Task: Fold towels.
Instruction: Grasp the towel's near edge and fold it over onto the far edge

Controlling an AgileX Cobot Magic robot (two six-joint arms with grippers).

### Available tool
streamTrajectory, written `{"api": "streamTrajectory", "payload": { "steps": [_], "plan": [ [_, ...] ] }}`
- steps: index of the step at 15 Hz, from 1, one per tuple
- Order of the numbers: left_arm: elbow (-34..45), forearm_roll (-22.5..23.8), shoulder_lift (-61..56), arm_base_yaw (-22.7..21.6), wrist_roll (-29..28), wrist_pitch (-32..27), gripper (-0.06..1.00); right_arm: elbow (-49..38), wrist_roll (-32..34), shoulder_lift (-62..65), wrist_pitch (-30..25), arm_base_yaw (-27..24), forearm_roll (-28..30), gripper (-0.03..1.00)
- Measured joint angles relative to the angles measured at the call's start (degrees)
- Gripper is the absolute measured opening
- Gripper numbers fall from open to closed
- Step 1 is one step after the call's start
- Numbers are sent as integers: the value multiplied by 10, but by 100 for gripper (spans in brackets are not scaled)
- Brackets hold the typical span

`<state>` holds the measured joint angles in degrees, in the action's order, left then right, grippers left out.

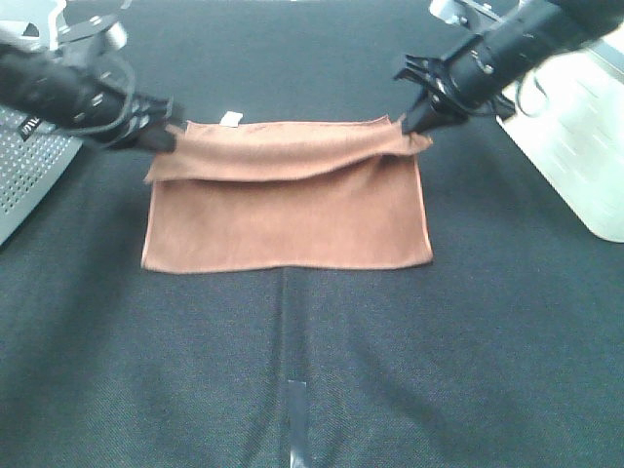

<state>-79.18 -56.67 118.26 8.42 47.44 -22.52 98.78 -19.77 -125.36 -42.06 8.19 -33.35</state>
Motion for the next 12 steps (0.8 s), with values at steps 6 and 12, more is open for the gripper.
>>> {"api": "streamTrajectory", "payload": {
  "steps": [6, 12],
  "plan": [
    [-252, 13, 170, 0, -2, 23, 0, 294, 28, -184, -22, -14, 50, 0],
    [-444, 16, 331, 0, -2, 102, 0, 426, 19, -318, 48, -18, 53, 0]
  ]
}}
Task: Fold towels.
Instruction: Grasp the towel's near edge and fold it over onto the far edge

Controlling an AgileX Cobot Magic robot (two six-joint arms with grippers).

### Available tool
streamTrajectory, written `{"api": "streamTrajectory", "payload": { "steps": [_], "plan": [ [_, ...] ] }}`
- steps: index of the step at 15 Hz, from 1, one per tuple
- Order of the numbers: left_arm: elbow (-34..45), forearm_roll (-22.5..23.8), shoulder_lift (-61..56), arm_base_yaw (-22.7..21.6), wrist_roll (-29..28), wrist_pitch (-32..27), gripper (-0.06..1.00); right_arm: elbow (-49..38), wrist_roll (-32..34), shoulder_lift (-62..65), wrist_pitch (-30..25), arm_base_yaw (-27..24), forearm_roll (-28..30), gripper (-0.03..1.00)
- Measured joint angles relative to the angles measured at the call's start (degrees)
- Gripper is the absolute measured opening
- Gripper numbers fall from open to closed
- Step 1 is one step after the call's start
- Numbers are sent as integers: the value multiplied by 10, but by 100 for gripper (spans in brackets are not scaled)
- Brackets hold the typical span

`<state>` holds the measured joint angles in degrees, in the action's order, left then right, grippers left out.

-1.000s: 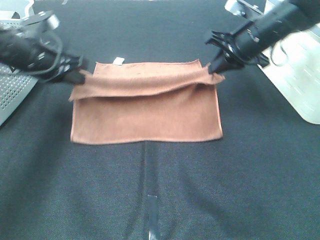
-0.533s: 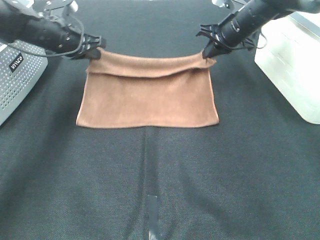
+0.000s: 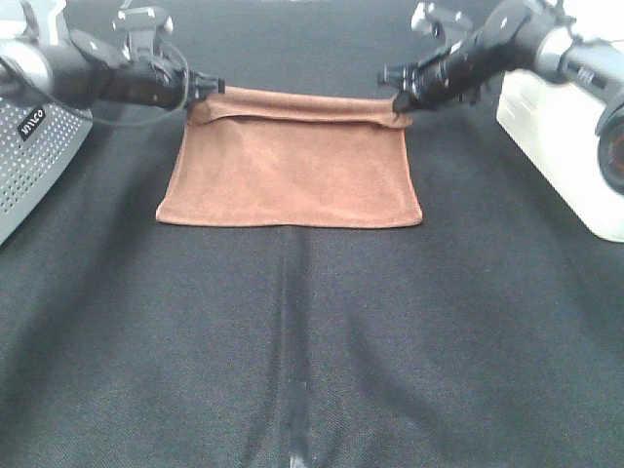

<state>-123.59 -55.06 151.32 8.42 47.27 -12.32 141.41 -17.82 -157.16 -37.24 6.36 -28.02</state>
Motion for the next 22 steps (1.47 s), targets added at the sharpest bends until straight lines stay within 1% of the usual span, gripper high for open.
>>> {"api": "streamTrajectory", "payload": {
  "steps": [1, 2, 3, 4, 5, 6, 7, 8, 9, 10, 11, 13, 14, 15, 16, 17, 18, 19, 20, 22],
  "plan": [
    [-7, 0, 11, 0, 0, 3, 1, 0, -9, -7, 4, 0, -3, 1],
    [-8, 0, 17, 0, 0, 3, 4, 0, -15, -10, 4, 0, -5, 7],
    [-10, 0, 18, 0, 0, 3, 11, 1, -21, -10, 5, 0, -8, 19],
    [-11, 0, 17, 0, 0, 4, 34, 5, -23, -10, 5, 0, -13, 46],
    [-11, 0, 16, 0, 0, 3, 52, 5, -23, -9, 0, 0, -17, 63],
    [-11, 3, 14, 0, 0, -6, 67, 5, -23, -7, -12, 0, -19, 74],
    [-11, 11, 7, 0, 0, -21, 75, 5, -23, -2, -34, 0, -18, 78],
    [-13, 19, 0, 0, 0, -41, 78, 5, -23, 6, -61, 0, -9, 79],
    [-14, 30, -9, 0, 0, -64, 78, 5, -23, 19, -88, 0, 6, 80],
    [-15, 45, -15, 0, -6, -89, 76, 5, -23, 37, -115, 0, 19, 80],
    [-15, 62, -23, 0, -23, -120, 75, 5, -22, 52, -142, 0, 28, 80],
    [-15, 112, -38, 0, -77, -187, 73, 7, -3, 73, -194, 0, 44, 80],
    [-15, 148, -49, 0, -112, -219, 72, 7, 13, 78, -222, 0, 54, 80],
    [-15, 199, -63, 0, -171, -263, 72, 7, 43, 85, -265, 0, 64, 80],
    [-15, 227, -70, 0, -213, -296, 72, 7, 57, 87, -294, 0, 69, 80],
    [-15, 251, -76, 0, -256, -330, 72, 7, 71, 89, -312, 0, 69, 80],
    [-15, 251, -76, 0, -256, -330, 72, 7, 71, 89, -312, 0, 69, 80],
    [-15, 261, -81, 0, -294, -358, 72, 7, 85, 90, -319, 0, 70, 80],
    [-15, 269, -91, 0, -344, -394, 72, 3, 116, 95, -319, 0, 73, 79],
    [-16, 291, -101, 0, -405, -450, 72, -38, 127, 119, -319, 0, 74, 76]
  ]
}}
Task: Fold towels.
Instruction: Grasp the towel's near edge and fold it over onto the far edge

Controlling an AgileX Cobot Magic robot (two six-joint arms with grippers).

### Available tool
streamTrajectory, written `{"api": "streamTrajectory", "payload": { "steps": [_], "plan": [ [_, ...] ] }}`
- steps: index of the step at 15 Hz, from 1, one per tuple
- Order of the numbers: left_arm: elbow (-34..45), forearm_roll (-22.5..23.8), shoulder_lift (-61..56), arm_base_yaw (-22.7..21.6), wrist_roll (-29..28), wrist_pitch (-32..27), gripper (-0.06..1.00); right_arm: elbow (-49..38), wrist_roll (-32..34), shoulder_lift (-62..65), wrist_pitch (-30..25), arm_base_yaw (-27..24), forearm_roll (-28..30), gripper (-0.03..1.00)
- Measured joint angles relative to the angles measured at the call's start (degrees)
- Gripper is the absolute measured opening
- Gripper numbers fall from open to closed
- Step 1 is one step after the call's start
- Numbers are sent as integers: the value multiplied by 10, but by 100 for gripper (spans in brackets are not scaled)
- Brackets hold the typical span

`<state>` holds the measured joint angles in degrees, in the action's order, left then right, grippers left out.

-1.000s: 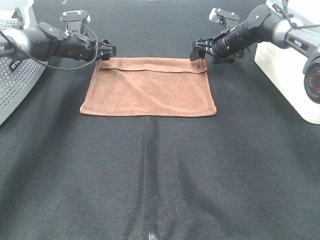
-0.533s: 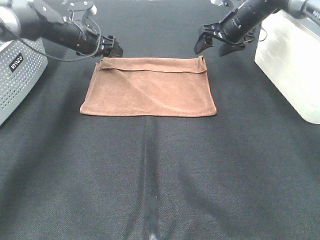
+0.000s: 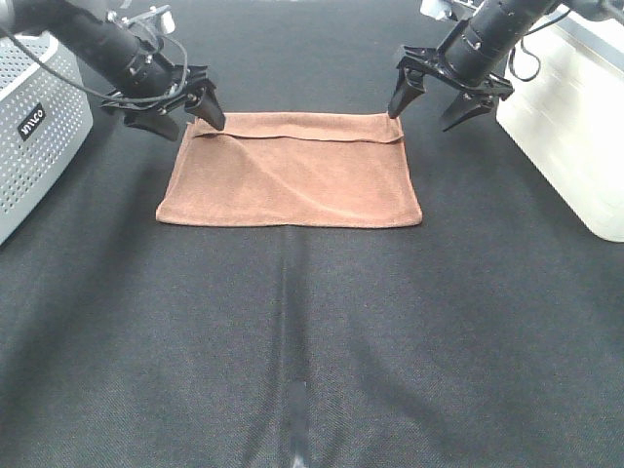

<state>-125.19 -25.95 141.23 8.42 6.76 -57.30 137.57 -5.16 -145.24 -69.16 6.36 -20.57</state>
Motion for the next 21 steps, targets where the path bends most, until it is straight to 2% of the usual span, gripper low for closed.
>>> {"api": "streamTrajectory", "payload": {
  "steps": [2, 4, 5, 7, 9, 10, 13, 16, 18, 21],
  "plan": [
    [0, 49, -6, 2, -50, -49, 72, -81, -6, 40, 0, 0, 1, 74],
    [35, 93, -27, 2, -92, -70, 72, -166, -23, 76, -3, 0, 1, 74],
    [73, 109, -48, 2, -108, -64, 72, -210, -32, 95, -4, 0, 2, 74],
    [156, 115, -92, 2, -116, -15, 72, -280, -36, 120, 26, 0, 6, 74],
    [238, 91, -111, -14, -119, 52, 70, -318, -42, 127, 66, 0, 6, 74],
    [254, 80, -111, -26, -119, 68, 68, -323, -45, 127, 85, 0, 6, 74],
    [264, 76, -110, -44, -119, 103, 67, -323, -52, 127, 130, 0, 5, 74],
    [264, 58, -104, -40, -119, 120, 67, -323, -57, 124, 142, 0, 5, 74],
    [265, 28, -76, -37, -105, 124, 66, -323, -64, 101, 141, 0, -11, 74],
    [265, -54, -59, -30, -37, 130, 62, -323, -96, 81, 141, 0, -68, 71]
  ]
}}
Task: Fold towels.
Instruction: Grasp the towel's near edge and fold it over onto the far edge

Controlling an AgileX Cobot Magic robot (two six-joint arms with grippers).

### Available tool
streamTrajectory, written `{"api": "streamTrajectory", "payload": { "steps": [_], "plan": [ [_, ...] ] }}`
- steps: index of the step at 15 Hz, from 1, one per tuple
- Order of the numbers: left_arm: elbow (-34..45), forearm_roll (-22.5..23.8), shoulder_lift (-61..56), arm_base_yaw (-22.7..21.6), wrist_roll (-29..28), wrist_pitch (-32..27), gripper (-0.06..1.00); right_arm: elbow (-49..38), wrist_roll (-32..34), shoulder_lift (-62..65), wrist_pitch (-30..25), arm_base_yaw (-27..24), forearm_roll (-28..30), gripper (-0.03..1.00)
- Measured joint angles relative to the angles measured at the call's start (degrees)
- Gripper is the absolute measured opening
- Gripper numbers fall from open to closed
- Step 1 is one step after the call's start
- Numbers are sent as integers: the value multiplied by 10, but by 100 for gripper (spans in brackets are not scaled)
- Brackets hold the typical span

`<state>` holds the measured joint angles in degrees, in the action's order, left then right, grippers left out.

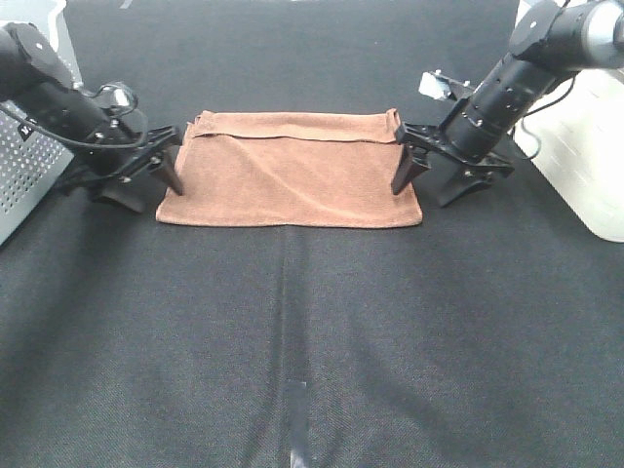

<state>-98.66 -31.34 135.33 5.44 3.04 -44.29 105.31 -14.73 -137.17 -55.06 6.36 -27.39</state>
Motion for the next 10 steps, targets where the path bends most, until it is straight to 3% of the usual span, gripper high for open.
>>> {"api": "streamTrajectory", "payload": {
  "steps": [2, 4, 5, 8, 9, 10],
  "plan": [
    [-2, -36, 9, 7, 19, 9, 62, 0, -7, -8, 0, 0, -14, 68],
    [-4, -48, 12, 17, 26, 18, 59, 0, -9, -15, -2, 0, -27, 57],
    [-4, -49, 14, 25, 32, 25, 53, 0, -9, -19, -5, 0, -33, 47],
    [-4, -47, 20, 32, 33, 25, 11, 0, -8, -27, -5, 0, -53, 12],
    [-4, -43, 20, 32, 33, 23, 4, 0, -8, -28, -5, 0, -54, 3],
    [-4, -34, 18, 32, 33, 19, 3, 0, -8, -28, -6, 0, -55, 0]
  ]
}}
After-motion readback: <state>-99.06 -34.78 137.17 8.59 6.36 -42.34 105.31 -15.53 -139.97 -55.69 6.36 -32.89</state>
